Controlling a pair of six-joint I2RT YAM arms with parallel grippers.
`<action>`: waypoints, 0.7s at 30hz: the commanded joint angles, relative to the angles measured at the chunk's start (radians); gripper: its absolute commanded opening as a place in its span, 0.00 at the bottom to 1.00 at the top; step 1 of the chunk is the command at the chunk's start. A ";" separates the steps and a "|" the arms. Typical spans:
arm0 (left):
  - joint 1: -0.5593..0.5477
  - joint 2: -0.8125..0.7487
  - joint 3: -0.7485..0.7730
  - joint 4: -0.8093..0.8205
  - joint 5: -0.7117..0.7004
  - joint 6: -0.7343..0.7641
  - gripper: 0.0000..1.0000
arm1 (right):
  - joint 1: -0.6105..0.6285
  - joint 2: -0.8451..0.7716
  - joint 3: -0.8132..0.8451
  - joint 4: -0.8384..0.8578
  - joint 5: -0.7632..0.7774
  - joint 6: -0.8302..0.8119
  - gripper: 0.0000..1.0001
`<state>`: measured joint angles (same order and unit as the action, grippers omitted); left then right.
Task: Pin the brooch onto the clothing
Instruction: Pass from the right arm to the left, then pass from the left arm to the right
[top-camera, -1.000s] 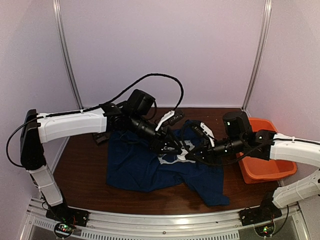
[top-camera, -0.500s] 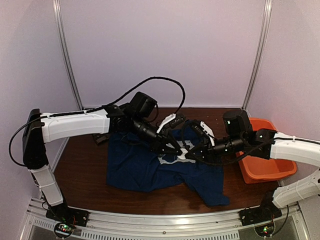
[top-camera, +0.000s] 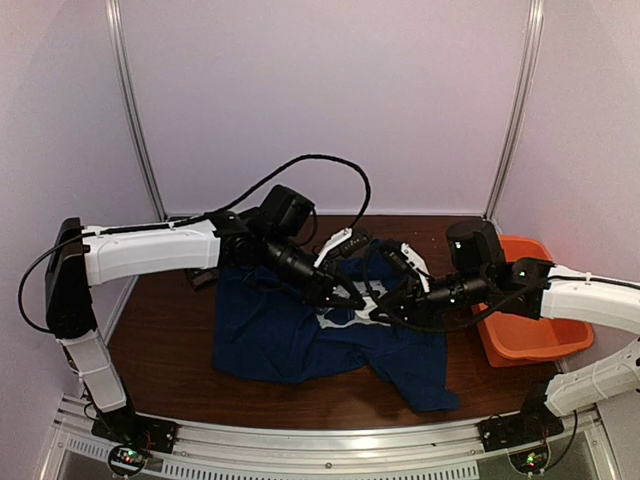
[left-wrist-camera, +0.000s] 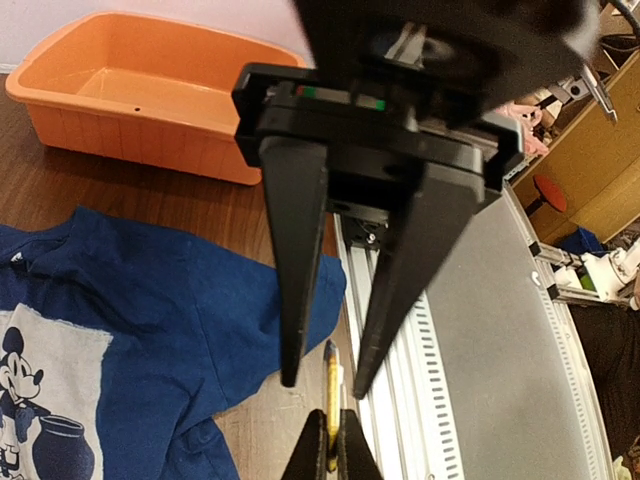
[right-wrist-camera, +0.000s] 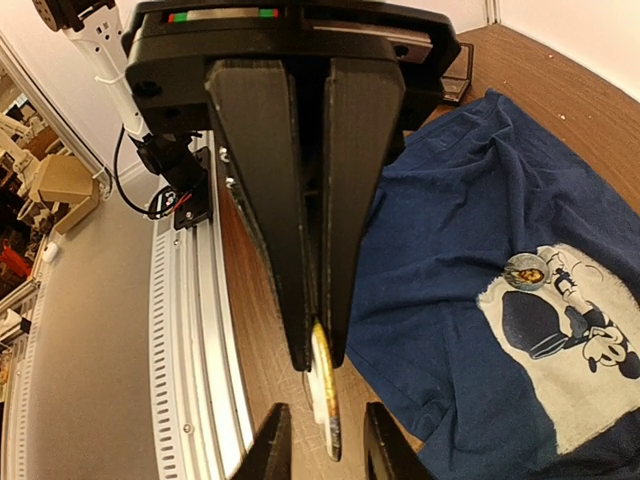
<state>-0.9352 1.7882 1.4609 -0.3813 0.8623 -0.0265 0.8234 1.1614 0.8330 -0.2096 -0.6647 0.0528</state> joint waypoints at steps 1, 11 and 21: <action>-0.004 -0.015 -0.044 0.109 0.024 -0.043 0.00 | 0.003 -0.045 -0.041 0.064 0.022 0.011 0.34; 0.021 -0.120 -0.182 0.399 0.017 -0.206 0.00 | 0.002 -0.185 -0.106 0.158 0.115 0.028 0.73; 0.028 -0.201 -0.310 0.642 -0.089 -0.336 0.00 | 0.000 -0.250 -0.139 0.207 0.296 0.125 1.00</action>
<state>-0.9188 1.6245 1.2026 0.0902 0.8246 -0.2848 0.8234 0.9344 0.7120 -0.0296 -0.4904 0.1158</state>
